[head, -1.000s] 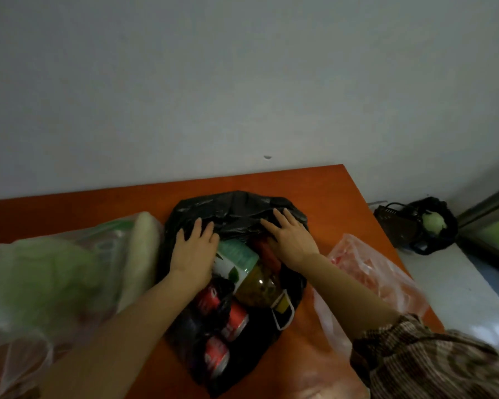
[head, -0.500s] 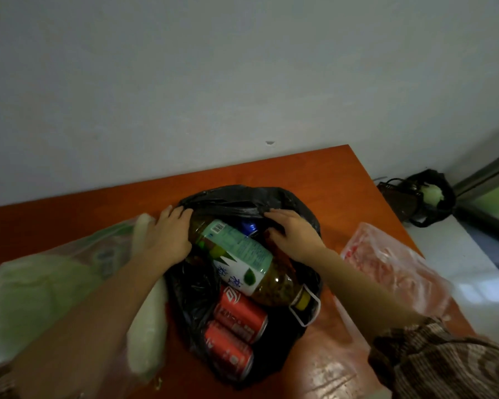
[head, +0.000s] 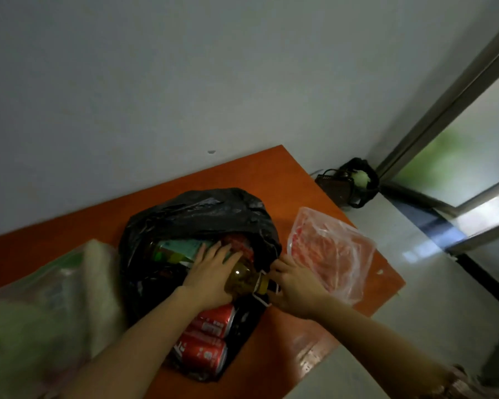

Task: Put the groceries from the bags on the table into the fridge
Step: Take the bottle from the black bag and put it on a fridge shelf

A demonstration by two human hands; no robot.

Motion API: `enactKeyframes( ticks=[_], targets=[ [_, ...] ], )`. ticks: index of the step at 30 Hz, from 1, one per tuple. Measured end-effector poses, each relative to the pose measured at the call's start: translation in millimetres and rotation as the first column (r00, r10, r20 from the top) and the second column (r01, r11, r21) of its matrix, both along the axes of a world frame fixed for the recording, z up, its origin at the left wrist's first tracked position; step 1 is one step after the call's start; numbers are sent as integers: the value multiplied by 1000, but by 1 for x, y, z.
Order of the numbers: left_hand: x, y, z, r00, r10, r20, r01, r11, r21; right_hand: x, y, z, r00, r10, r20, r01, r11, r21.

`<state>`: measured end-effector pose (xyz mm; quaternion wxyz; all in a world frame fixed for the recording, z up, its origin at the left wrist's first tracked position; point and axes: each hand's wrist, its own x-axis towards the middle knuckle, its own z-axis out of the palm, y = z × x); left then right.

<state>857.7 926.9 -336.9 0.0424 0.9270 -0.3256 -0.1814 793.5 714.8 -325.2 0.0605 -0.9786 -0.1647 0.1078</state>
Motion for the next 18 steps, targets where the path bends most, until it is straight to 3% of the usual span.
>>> enactKeyframes(
  ticks=[6, 11, 18],
  targets=[
    [-3, -14, 2, 998, 10, 67, -19, 992, 127, -3, 18, -17, 974, -206, -92, 198, 976, -89],
    [2, -23, 6, 995, -42, 95, 15, 963, 270, -1, 23, -22, 988, -152, -28, 142, 962, -232],
    [15, -22, 6, 975, -190, 117, 142, 934, 329, 6, 26, -17, 991, -133, -12, 126, 961, -247]
  ],
)
